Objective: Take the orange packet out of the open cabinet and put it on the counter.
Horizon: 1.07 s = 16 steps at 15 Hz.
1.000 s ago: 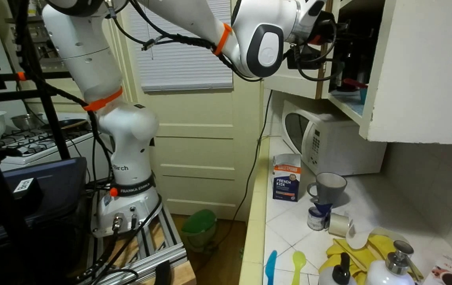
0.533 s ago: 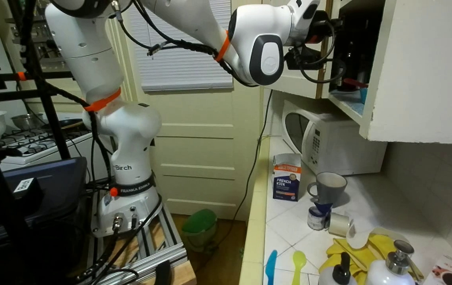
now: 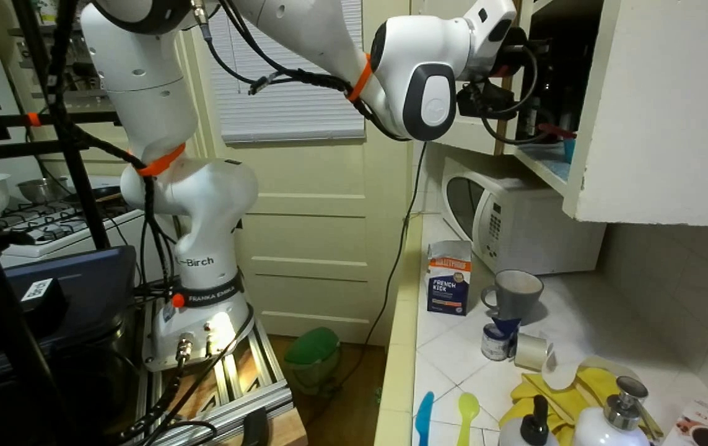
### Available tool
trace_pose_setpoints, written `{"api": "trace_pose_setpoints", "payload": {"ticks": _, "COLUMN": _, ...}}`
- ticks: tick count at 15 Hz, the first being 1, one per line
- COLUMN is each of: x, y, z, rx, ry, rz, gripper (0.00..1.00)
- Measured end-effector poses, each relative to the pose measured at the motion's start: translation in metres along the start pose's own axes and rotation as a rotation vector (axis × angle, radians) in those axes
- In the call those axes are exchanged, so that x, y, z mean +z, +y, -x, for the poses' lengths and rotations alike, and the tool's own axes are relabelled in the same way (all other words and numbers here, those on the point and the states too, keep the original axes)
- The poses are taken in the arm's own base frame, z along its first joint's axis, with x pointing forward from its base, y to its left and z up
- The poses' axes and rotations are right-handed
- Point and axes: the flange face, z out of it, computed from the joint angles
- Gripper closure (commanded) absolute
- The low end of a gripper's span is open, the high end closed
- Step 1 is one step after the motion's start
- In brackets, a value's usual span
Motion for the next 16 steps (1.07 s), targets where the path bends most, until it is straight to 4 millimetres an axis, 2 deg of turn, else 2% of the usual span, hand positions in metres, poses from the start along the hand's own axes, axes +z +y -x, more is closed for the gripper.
{"api": "trace_pose_setpoints", "payload": {"ticks": 7, "x": 0.026, "y": 0.003, "z": 0.005, "rx": 0.000, "ry": -0.054, "rz": 0.005, "gripper": 0.00}}
{"api": "trace_pose_setpoints", "payload": {"ticks": 12, "x": 0.017, "y": -0.010, "z": -0.007, "rx": -0.048, "ry": 0.034, "rz": -0.046, "gripper": 0.00}}
{"api": "trace_pose_setpoints", "payload": {"ticks": 16, "x": 0.016, "y": -0.010, "z": -0.008, "rx": -0.035, "ry": 0.066, "rz": -0.071, "gripper": 0.00}}
